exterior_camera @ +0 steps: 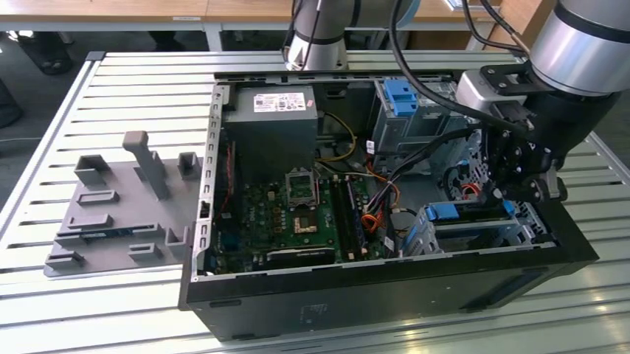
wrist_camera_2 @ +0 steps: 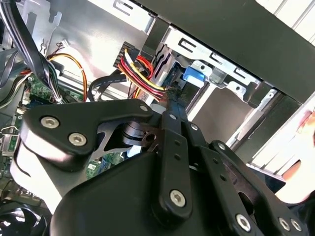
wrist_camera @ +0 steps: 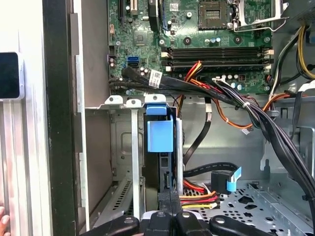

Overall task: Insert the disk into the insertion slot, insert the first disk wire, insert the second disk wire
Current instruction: 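Insert the first disk wire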

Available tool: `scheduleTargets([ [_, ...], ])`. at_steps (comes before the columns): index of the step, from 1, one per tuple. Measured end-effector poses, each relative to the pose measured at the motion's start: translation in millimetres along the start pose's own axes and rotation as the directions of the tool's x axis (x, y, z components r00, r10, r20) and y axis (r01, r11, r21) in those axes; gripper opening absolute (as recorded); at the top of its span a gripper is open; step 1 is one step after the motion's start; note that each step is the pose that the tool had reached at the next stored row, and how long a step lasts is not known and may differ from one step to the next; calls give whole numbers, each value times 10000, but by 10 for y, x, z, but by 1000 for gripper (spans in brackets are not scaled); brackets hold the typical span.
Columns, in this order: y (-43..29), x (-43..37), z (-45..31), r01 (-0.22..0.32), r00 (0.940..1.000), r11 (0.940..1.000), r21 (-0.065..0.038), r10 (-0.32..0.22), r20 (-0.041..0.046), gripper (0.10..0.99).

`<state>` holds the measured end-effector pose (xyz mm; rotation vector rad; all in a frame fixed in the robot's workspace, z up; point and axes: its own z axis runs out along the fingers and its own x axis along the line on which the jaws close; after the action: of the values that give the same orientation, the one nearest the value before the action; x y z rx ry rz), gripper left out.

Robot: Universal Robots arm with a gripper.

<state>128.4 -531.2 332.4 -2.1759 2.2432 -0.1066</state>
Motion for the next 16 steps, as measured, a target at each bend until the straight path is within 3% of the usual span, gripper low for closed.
scheduleTargets([
  [6,-11,-1,5,-3,10000,10000,0,3,10,106],
  [16,-18,3,-96,0,10000,10000,-21,0,6,106],
])
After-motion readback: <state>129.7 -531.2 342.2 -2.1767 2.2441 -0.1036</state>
